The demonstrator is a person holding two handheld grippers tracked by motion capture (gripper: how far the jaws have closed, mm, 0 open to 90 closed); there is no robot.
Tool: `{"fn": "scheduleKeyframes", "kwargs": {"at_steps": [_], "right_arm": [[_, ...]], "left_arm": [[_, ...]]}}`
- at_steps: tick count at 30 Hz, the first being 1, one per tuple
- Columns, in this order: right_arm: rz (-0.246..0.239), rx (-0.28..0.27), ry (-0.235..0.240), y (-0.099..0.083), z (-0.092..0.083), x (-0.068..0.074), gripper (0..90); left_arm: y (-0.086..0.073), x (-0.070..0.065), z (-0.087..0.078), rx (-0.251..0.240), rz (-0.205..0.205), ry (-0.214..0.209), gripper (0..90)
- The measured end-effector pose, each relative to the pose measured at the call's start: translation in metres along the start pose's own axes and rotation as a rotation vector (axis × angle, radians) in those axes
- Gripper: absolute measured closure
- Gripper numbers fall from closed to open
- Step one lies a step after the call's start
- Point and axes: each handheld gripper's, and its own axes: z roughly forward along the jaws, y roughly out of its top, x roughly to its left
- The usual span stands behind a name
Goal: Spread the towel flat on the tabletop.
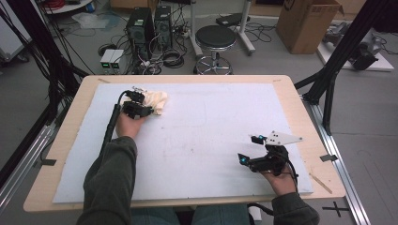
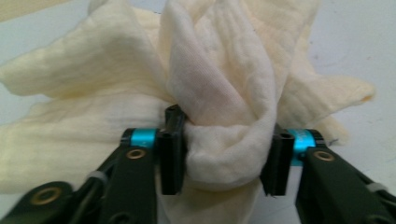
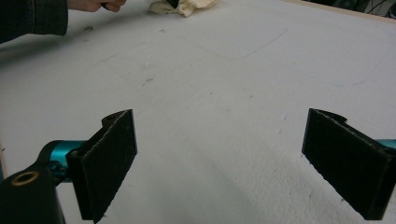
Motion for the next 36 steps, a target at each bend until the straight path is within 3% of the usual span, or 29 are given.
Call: {"fn": "scheduleKeyframes", "kwargs": {"at_steps": [5, 9, 23, 36], "right_arm": [[0.006, 0.0, 0.003, 0.0, 0.0, 0.0, 9.4], [0.005, -0.003, 0.005, 0.0, 0.0, 0.0, 9.4], [0.006, -0.007, -0.003, 0.0, 0.0, 0.0, 9.4], [0.008, -0.005, -0.006, 0.0, -0.001, 0.001, 9.4]], "left_arm": [[0.001, 0.001, -0.002, 0.008, 0.0, 0.005, 73.6], [0.001, 0.003, -0.004, 0.006, -0.005, -0.006, 77.5], [0.003, 0.003, -0.018, -0.056, -0.033, -0.076, 79.2], [0.007, 0.006, -0.038, -0.108, -0.05, -0.104, 79.6]]}}
